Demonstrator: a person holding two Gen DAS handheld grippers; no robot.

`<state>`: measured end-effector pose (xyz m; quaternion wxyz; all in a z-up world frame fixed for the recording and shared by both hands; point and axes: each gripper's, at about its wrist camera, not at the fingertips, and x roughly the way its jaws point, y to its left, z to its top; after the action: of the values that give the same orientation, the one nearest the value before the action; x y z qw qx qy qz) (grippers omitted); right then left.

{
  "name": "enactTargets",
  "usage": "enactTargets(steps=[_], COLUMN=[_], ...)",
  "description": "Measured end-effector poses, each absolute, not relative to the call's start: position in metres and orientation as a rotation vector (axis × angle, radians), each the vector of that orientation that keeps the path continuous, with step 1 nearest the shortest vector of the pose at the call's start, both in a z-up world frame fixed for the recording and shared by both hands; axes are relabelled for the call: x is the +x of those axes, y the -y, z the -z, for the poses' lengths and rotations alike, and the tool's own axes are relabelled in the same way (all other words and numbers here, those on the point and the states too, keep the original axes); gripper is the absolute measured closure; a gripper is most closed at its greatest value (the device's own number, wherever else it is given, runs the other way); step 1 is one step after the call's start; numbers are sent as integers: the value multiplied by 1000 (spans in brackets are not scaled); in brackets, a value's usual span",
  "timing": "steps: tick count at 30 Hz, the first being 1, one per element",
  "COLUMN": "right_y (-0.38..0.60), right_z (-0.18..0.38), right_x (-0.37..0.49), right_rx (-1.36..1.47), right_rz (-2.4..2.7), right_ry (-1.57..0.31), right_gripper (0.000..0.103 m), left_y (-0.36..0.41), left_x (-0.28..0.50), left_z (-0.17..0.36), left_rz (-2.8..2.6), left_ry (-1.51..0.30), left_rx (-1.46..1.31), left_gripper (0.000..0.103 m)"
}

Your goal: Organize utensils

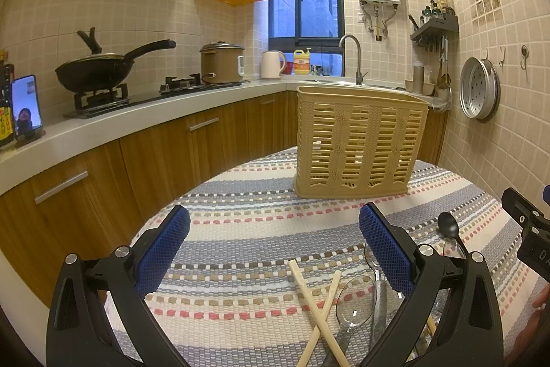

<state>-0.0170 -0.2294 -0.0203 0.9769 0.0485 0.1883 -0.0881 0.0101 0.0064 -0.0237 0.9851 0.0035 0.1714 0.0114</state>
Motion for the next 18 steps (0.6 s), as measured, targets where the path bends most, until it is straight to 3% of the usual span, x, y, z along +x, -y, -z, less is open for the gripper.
enactTargets(steps=[5,13,18], right_y=[233,237,239], right_z=[20,22,13], right_x=[-16,1,21], right_rx=[111,121,125], right_rz=[180,133,52], right_ry=[-386,-514,-646], right_gripper=[6,6,20], left_y=[-20,-59,-55], left_x=[17,47,77], left_z=[23,5,30], left_rz=[17,123,304], left_ry=[-391,-689,-977], left_rx=[-54,-105,-158], left_gripper=[7,11,28])
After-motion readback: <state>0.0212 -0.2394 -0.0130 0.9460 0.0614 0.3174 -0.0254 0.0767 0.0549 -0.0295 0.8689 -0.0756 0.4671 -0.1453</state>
